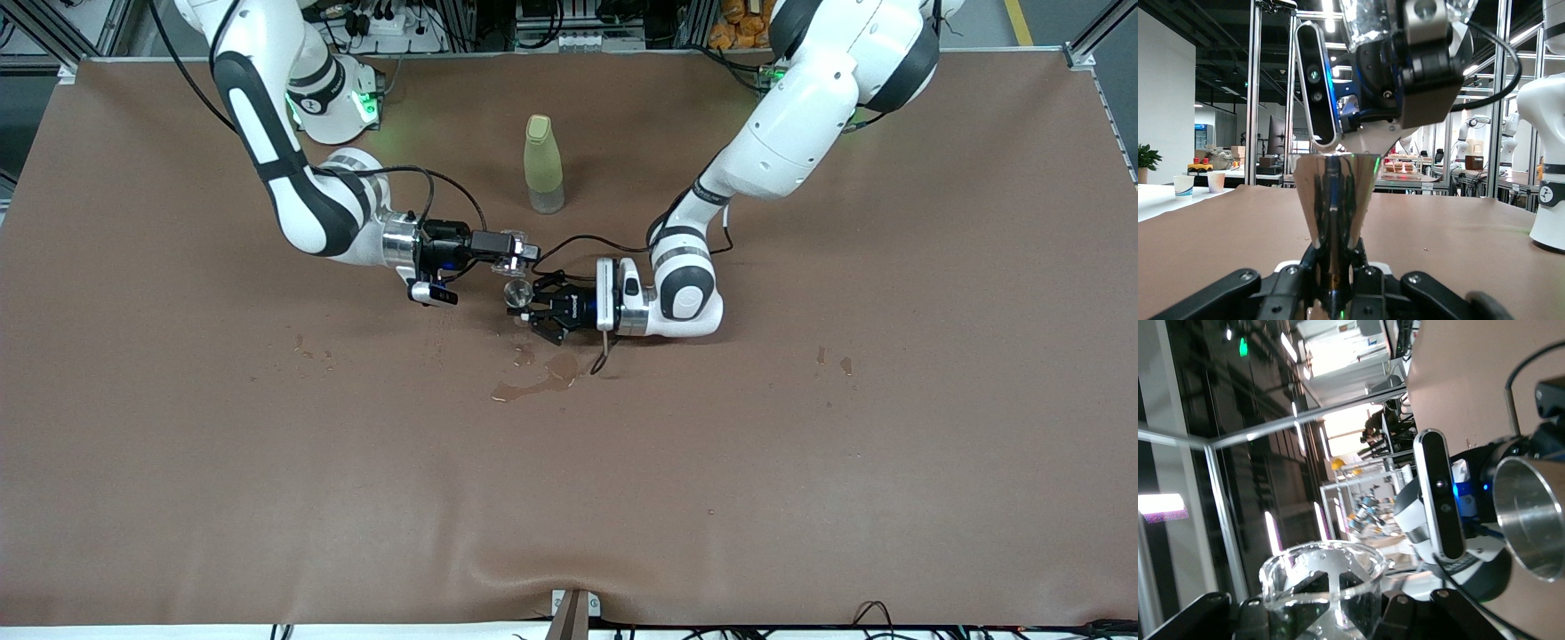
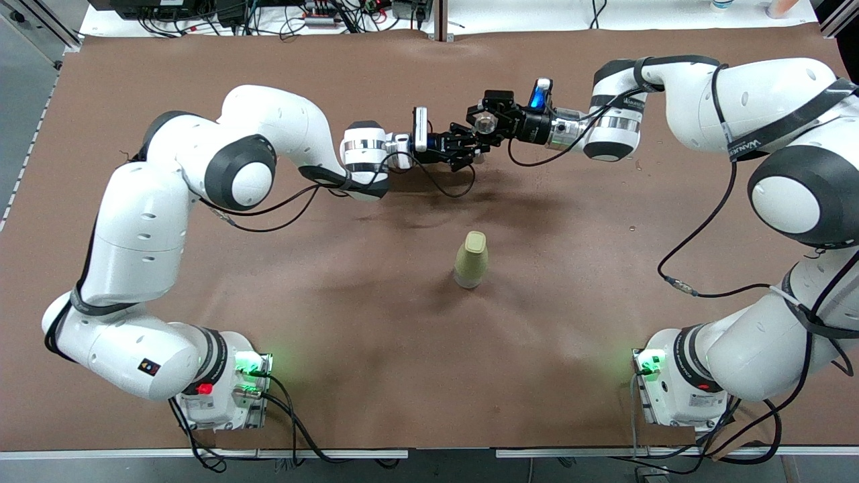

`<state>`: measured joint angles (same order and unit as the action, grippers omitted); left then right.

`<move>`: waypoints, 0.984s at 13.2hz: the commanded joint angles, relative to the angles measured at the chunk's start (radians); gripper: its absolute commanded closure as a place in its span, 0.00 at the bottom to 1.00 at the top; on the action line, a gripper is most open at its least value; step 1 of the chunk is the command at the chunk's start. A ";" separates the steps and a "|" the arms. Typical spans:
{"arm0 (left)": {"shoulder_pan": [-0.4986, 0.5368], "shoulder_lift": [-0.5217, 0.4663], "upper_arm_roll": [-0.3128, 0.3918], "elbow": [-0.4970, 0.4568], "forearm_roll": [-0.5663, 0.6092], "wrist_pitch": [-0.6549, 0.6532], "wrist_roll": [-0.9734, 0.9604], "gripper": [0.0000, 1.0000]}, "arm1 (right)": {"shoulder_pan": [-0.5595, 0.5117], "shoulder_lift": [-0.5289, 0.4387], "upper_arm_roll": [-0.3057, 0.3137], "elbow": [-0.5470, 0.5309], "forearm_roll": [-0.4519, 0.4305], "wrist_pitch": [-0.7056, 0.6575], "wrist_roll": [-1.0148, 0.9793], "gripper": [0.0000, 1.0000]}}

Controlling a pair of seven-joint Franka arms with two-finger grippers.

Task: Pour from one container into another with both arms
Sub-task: 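Return the jigger with the left gripper while the right gripper returns the glass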

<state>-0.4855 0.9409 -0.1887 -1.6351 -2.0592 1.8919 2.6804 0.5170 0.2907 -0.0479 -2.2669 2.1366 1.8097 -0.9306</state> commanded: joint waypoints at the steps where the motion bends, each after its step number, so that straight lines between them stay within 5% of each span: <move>1: 0.022 -0.034 -0.008 -0.034 -0.030 -0.005 0.001 1.00 | -0.066 -0.059 -0.030 -0.008 -0.155 0.002 -0.210 1.00; 7: 0.119 -0.036 0.014 0.023 -0.001 0.007 -0.155 1.00 | -0.239 -0.119 -0.200 0.041 -0.645 -0.126 -0.633 1.00; 10: 0.249 -0.109 0.040 0.015 0.231 0.007 -0.342 1.00 | -0.328 -0.111 -0.286 0.072 -0.800 -0.251 -0.811 1.00; 13: 0.408 -0.149 0.025 -0.034 0.404 -0.052 -0.355 1.00 | -0.446 -0.104 -0.300 0.121 -0.917 -0.326 -0.983 1.00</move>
<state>-0.1540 0.8443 -0.1471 -1.5964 -1.7264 1.8830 2.3248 0.1292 0.1833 -0.3532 -2.1865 1.2807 1.5260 -1.8231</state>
